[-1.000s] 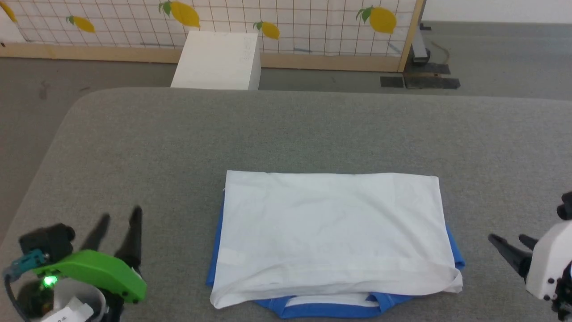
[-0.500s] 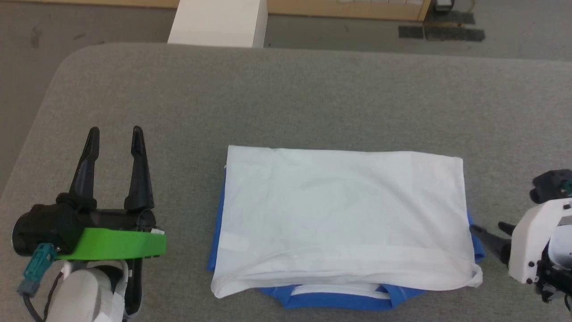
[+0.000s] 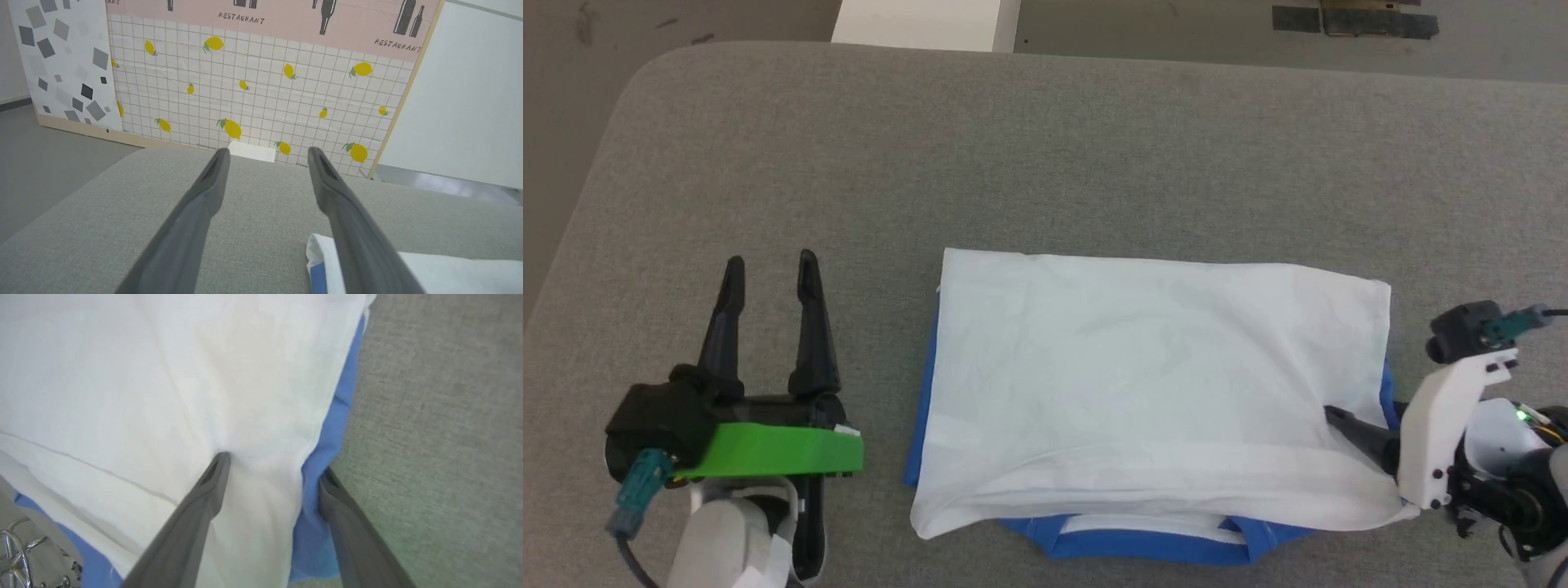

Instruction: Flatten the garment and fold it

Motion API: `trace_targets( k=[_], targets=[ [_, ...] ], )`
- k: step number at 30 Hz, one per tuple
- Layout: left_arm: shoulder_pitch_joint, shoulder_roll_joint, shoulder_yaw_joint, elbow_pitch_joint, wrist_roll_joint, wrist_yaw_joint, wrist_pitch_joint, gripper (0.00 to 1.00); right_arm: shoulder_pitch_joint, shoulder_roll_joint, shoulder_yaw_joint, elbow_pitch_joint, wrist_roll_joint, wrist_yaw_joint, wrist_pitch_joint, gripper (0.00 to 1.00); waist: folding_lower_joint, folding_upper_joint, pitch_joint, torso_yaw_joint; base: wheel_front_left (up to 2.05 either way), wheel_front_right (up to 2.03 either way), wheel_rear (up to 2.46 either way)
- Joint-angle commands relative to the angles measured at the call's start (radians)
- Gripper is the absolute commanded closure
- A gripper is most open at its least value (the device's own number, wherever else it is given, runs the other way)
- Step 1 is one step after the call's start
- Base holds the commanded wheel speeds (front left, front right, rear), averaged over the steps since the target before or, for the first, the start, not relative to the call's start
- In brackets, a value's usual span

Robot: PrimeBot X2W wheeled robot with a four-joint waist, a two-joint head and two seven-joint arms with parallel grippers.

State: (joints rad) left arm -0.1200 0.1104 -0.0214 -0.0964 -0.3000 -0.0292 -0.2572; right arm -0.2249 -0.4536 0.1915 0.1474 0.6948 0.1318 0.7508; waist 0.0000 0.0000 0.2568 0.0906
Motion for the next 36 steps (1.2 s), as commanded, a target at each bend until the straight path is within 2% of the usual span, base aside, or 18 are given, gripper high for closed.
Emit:
trace_targets(
  k=[1,11,12,13,14,24,32,36],
  targets=[
    [0.01,-0.01,0.003,0.014,0.009,-0.01,-0.004,0.0,-0.002,0.027,0.036,0.023,0.015,-0.001,-0.003,0.0,0.0,0.0,-0.002,-0.002,0.0,0.0,0.0],
    [0.01,-0.039,0.021,0.071,0.032,-0.031,-0.004,0.0,-0.054,0.02,0.128,0.093,0.053,-0.001,-0.026,0.0,0.0,0.0,-0.01,0.006,0.0,0.0,0.0],
    [0.01,-0.04,0.024,0.072,0.034,-0.032,-0.004,0.0,-0.058,0.017,0.132,0.101,0.056,-0.001,-0.024,0.62,0.0,0.0,-0.01,0.006,0.0,0.0,0.0],
    [0.01,-0.042,0.026,0.073,0.035,-0.033,-0.004,0.0,-0.061,0.015,0.135,0.106,0.058,-0.001,-0.024,0.76,0.0,0.0,-0.01,0.006,0.0,0.0,0.0],
    [0.009,-0.043,0.029,0.074,0.037,-0.035,-0.004,0.0,-0.065,0.011,0.136,0.111,0.059,-0.001,-0.025,1.0,0.0,0.0,-0.01,0.005,0.0,0.0,0.0],
    [0.015,-0.053,0.046,0.079,0.043,-0.047,-0.004,0.0,-0.078,-0.016,0.07,0.141,0.064,-0.001,-0.041,1.0,0.0,0.0,-0.023,-0.006,0.0,0.0,0.0],
    [0.02,-0.056,0.05,0.08,0.046,-0.056,-0.005,0.0,-0.047,-0.07,-0.083,0.184,0.025,-0.001,-0.035,1.0,0.0,0.0,-0.037,-0.016,0.0,0.0,0.0],
    [0.022,-0.057,0.049,0.084,0.046,-0.059,-0.005,0.0,-0.038,-0.093,-0.18,0.229,-0.042,-0.001,-0.017,1.0,0.0,0.0,-0.04,-0.018,0.0,0.0,0.0]
  ],
)
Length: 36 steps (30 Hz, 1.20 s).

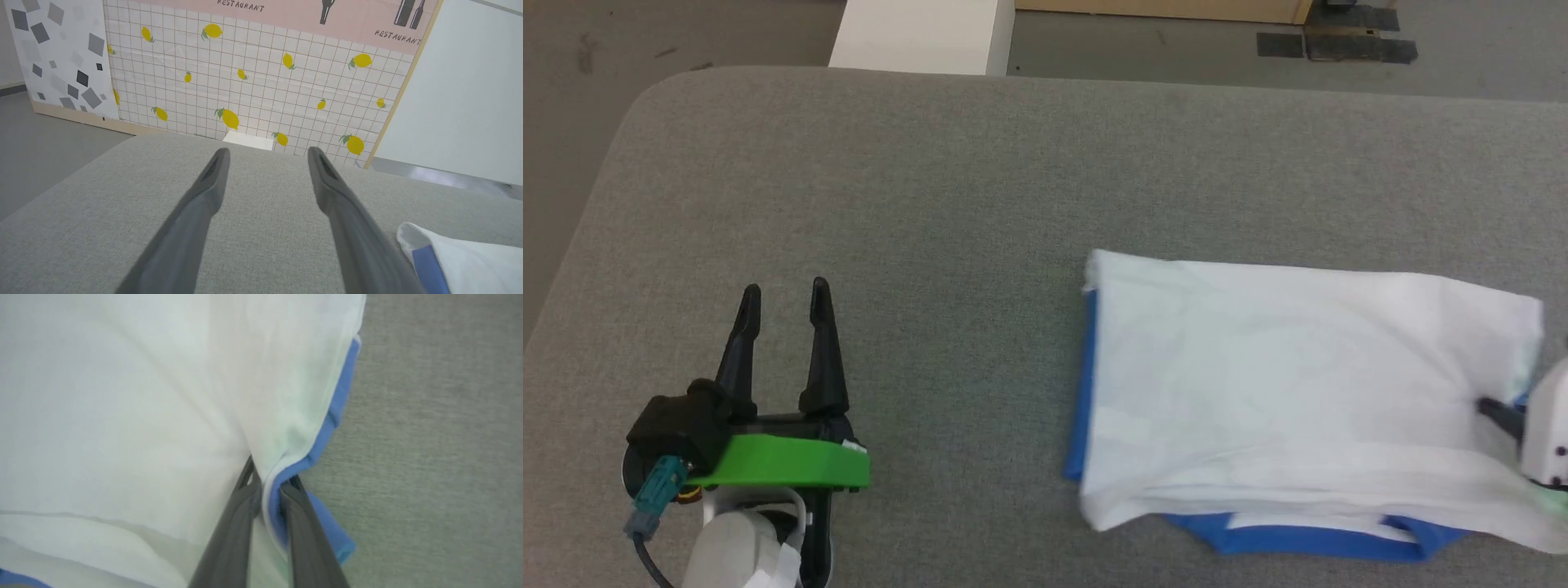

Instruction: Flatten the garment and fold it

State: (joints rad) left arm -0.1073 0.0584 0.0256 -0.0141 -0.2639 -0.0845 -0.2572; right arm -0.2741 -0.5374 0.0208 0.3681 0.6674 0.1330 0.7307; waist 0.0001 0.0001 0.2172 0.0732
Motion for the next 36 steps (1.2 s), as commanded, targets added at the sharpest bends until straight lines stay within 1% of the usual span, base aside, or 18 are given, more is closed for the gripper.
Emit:
trace_targets(
  k=[1,5,7,9,12,18,24,28,31,34,35,36],
  targets=[
    [0.01,-0.005,0.003,0.003,0.01,-0.005,-0.005,0.0,0.011,-0.013,-0.033,0.021,-0.045,-0.002,0.009,1.0,-0.0001,-0.0001,-0.002,-0.002,0.0,0.0,0.0],
    [0.012,-0.006,0.003,0.009,0.008,-0.006,-0.005,0.0,0.002,0.002,-0.102,0.029,-0.132,-0.002,0.025,1.0,-0.0001,-0.0001,-0.009,-0.003,0.0,0.0,0.0],
    [0.014,-0.007,0.003,0.013,0.005,-0.007,-0.005,0.0,-0.002,0.009,-0.108,0.007,-0.161,-0.002,0.036,1.0,-0.0001,-0.0001,-0.017,-0.004,0.0,0.0,0.0],
    [0.018,-0.007,0.006,0.016,0.001,-0.006,-0.005,0.0,0.0,0.008,-0.091,-0.036,-0.184,-0.002,0.062,1.0,-0.0001,-0.0001,-0.026,-0.004,0.0,0.0,0.0],
    [0.027,-0.007,0.01,0.017,-0.001,-0.003,-0.005,0.0,0.006,0.009,-0.057,-0.128,-0.187,-0.002,0.105,1.0,-0.0001,-0.0001,-0.043,-0.006,0.0,0.0,0.0],
    [0.043,-0.008,0.013,0.018,-0.002,-0.004,-0.005,0.0,0.021,0.009,0.006,-0.355,-0.142,-0.002,0.212,1.0,-0.0001,-0.0001,-0.068,-0.007,0.0,0.0,0.0],
    [0.049,-0.008,0.006,0.022,-0.008,-0.005,-0.005,0.0,0.031,0.035,0.056,-0.467,-0.117,-0.002,0.29,1.0,-0.0001,-0.0001,-0.08,0.003,0.0,0.0,0.0],
    [0.056,-0.008,0.002,0.027,-0.012,-0.006,-0.005,0.0,0.015,0.07,0.112,-0.482,-0.114,-0.002,0.305,1.0,-0.0001,-0.0001,-0.084,0.01,0.0,0.0,0.0],
    [0.059,-0.008,-0.002,0.029,-0.016,-0.006,-0.005,0.0,-0.002,0.102,0.153,-0.465,-0.113,-0.002,0.304,1.0,-0.0001,-0.0001,-0.085,0.017,0.0,0.0,0.0],
    [0.06,-0.008,-0.007,0.03,-0.019,-0.006,-0.005,0.0,-0.026,0.144,0.184,-0.424,-0.12,-0.002,0.284,1.0,-0.0001,-0.0001,-0.081,0.026,0.0,0.0,0.0],
    [0.055,-0.008,-0.016,0.031,-0.022,-0.006,-0.005,0.0,-0.054,0.184,0.209,-0.372,-0.128,-0.002,0.259,1.0,-0.0001,-0.0001,-0.071,0.036,0.0,0.0,0.0],
    [0.053,-0.008,-0.019,0.031,-0.024,-0.006,-0.005,0.0,-0.065,0.2,0.219,-0.351,-0.129,-0.002,0.25,1.0,-0.0001,-0.0001,-0.067,0.04,0.0,0.0,0.0]
  ],
)
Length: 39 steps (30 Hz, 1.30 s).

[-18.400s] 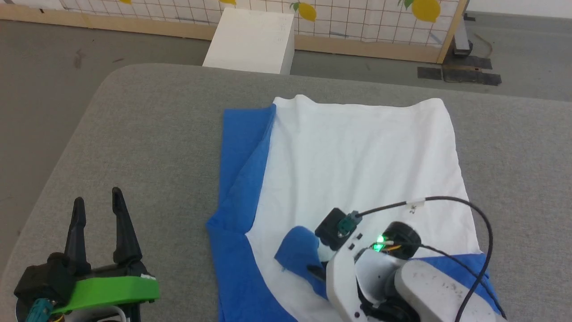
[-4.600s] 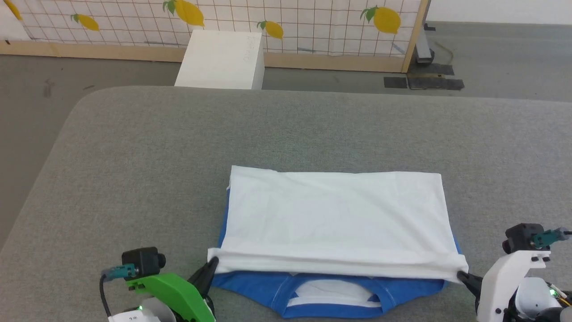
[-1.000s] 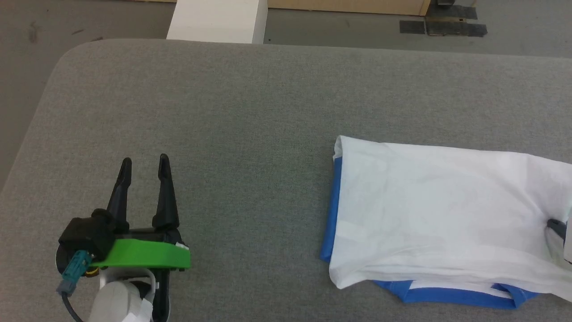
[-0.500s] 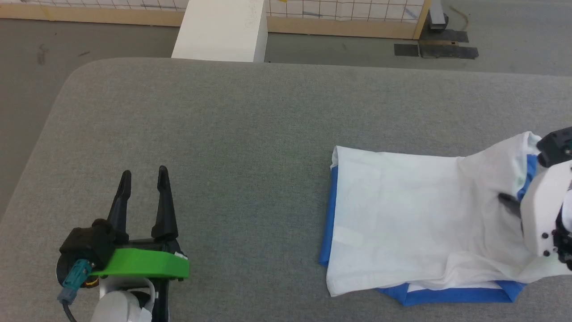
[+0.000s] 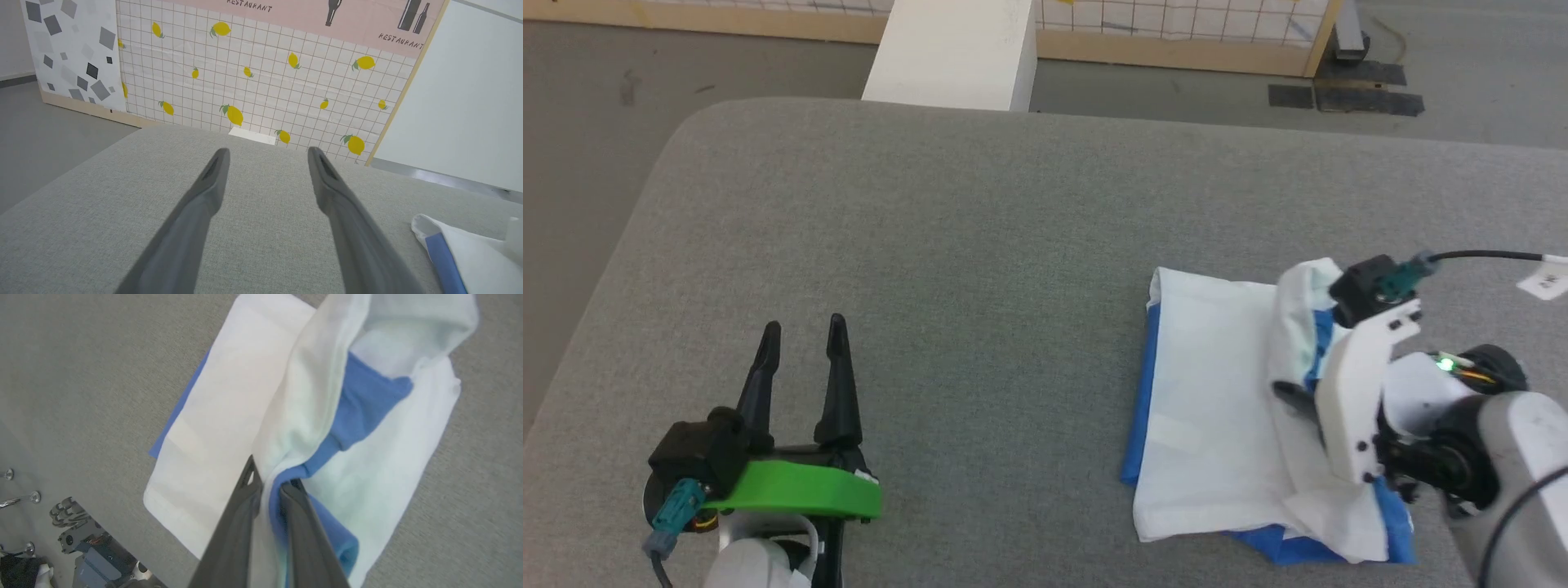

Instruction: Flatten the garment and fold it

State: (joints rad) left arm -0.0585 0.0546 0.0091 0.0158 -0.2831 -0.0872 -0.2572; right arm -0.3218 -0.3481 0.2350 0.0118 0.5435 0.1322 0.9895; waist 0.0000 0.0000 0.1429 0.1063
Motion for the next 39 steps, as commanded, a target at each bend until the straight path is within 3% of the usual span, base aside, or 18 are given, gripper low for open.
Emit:
trace_targets(
  k=[1,9,18,19,20,21,33,36,39],
  targets=[
    [0.002,-0.004,-0.004,0.003,-0.007,-0.003,-0.005,0.0,-0.028,0.021,0.012,0.023,-0.008,-0.002,-0.017,1.0,0.0,0.0,0.01,0.009,0.0,0.0,0.0],
    [-0.017,-0.004,-0.027,0.01,-0.016,-0.004,-0.005,0.0,-0.096,0.084,0.056,0.173,-0.032,-0.002,-0.082,1.0,0.0,0.0,0.042,0.04,0.0,0.0,0.0],
    [-0.031,-0.004,-0.046,0.015,-0.025,0.003,-0.005,0.0,-0.137,0.103,0.085,0.293,-0.042,-0.002,-0.147,1.0,0.0,0.0,0.077,0.056,0.0,0.0,0.0],
    [-0.032,-0.004,-0.047,0.016,-0.027,0.003,-0.005,0.0,-0.143,0.107,0.088,0.295,-0.038,-0.002,-0.159,0.88,0.0,0.0,0.078,0.057,0.0,0.0,0.0],
    [-0.033,-0.004,-0.048,0.018,-0.028,0.003,-0.005,0.0,-0.151,0.108,0.1,0.293,-0.04,-0.002,-0.174,0.03,0.0,0.0,0.079,0.057,0.0,0.0,0.0],
    [-0.034,-0.004,-0.047,0.019,-0.029,0.004,-0.005,0.0,-0.157,0.109,0.111,0.291,-0.038,-0.002,-0.18,0.0,0.0,0.0,0.078,0.056,0.0,0.0,0.0],
    [-0.017,-0.004,-0.03,0.03,-0.016,0.001,-0.005,0.0,-0.226,0.119,0.248,0.18,0.021,-0.002,-0.236,0.0,0.0,0.0,0.018,0.012,0.0,0.0,0.0],
    [-0.01,-0.004,-0.02,0.019,-0.001,0.0,-0.005,0.0,-0.221,0.109,0.23,0.142,0.015,-0.002,-0.274,0.0,0.0,0.0,-0.003,-0.01,0.0,0.0,0.0],
    [-0.003,-0.003,-0.004,-0.005,0.02,0.002,-0.005,0.0,-0.203,0.084,0.172,0.106,-0.07,-0.002,-0.329,0.0,0.0,0.0,-0.02,-0.037,0.0,0.0,0.0]
  ],
)
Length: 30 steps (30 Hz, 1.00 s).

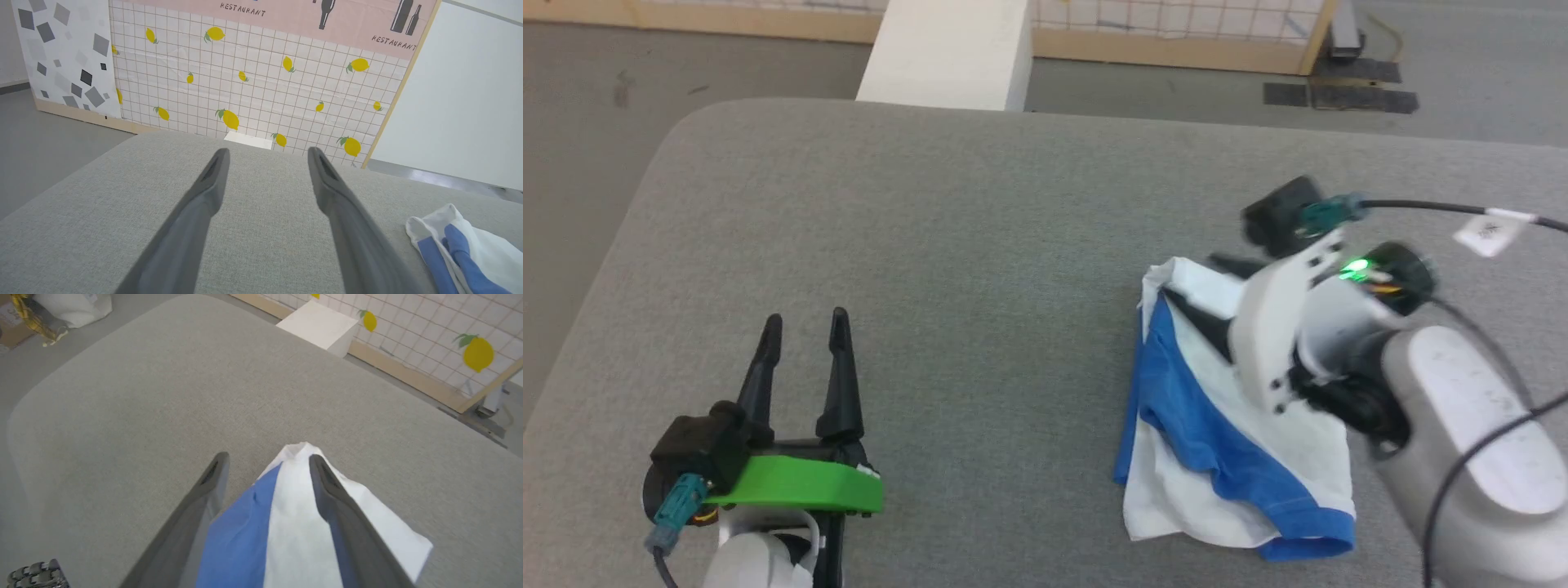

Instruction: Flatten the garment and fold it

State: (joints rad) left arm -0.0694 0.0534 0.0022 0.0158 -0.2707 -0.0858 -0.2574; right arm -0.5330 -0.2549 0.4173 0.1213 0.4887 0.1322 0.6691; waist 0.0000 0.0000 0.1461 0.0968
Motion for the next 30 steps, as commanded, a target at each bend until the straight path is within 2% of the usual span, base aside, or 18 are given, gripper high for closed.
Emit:
trace_targets(
  k=[1,6,12,23,30],
  targets=[
    [0.009,-0.002,0.007,-0.011,0.012,0.0,-0.004,0.0,0.018,-0.013,-0.034,-0.011,-0.045,-0.002,-0.023,0.0,0.0,0.0,-0.026,-0.035,0.0,0.0,0.0],
    [0.011,-0.001,0.024,-0.051,0.048,0.005,-0.004,0.0,0.107,0.011,-0.199,-0.05,-0.206,-0.002,-0.065,0.0,0.0,0.0,-0.028,-0.071,0.0,0.0,0.0],
    [0.015,-0.002,0.021,-0.061,0.055,0.008,-0.004,0.0,0.243,0.059,-0.314,-0.052,-0.325,-0.002,-0.011,0.0,0.0,0.0,-0.011,-0.093,0.0,0.0,0.0],
    [-0.006,-0.003,0.003,-0.044,0.042,0.004,-0.004,0.0,0.306,0.139,-0.359,0.071,-0.394,-0.002,0.031,0.0,0.0,0.0,0.036,-0.058,0.0,0.0,0.0],
    [-0.013,-0.003,-0.005,-0.032,0.036,0.005,-0.004,0.0,0.3,0.14,-0.35,0.165,-0.391,-0.002,0.035,0.0,0.0,0.0,0.041,-0.038,0.0,0.0,0.0]
  ],
)
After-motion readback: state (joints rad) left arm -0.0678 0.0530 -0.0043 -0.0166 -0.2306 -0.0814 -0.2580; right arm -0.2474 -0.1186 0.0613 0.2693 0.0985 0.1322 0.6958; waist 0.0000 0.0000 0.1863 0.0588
